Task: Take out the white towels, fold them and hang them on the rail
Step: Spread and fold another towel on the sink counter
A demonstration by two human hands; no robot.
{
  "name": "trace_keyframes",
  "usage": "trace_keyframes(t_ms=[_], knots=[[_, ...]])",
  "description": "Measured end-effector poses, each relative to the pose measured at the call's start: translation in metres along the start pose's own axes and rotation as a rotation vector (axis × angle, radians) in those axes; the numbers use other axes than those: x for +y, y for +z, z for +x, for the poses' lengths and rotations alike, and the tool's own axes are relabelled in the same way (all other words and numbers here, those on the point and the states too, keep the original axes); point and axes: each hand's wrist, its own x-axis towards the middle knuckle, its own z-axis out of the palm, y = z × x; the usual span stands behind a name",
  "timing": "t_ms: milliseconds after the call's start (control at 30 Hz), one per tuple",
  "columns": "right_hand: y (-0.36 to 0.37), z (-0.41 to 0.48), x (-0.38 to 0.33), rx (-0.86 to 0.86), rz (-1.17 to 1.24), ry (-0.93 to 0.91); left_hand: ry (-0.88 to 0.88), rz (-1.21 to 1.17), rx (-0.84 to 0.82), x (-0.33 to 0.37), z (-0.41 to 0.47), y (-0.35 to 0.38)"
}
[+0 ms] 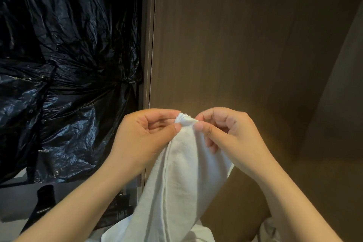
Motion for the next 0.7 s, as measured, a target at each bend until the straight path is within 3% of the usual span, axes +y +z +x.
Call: trace_keyframes(t_ms=[433, 600, 700], knots=[[-0.038, -0.017, 0.045, -0.177, -0.356, 0.184, 0.058, 0.062, 0.151, 0.010, 0.023, -0.027], [-0.042, -0.010, 0.046, 0.001, -0.536, -0.002, 0.083, 0.182, 0.177, 0.005, 0.029, -0.040], [-0.043, -0.002, 0.038, 0.110, -0.368, -0.083, 0.032, 0.115, 0.215, -0.003, 0.029, -0.043]])
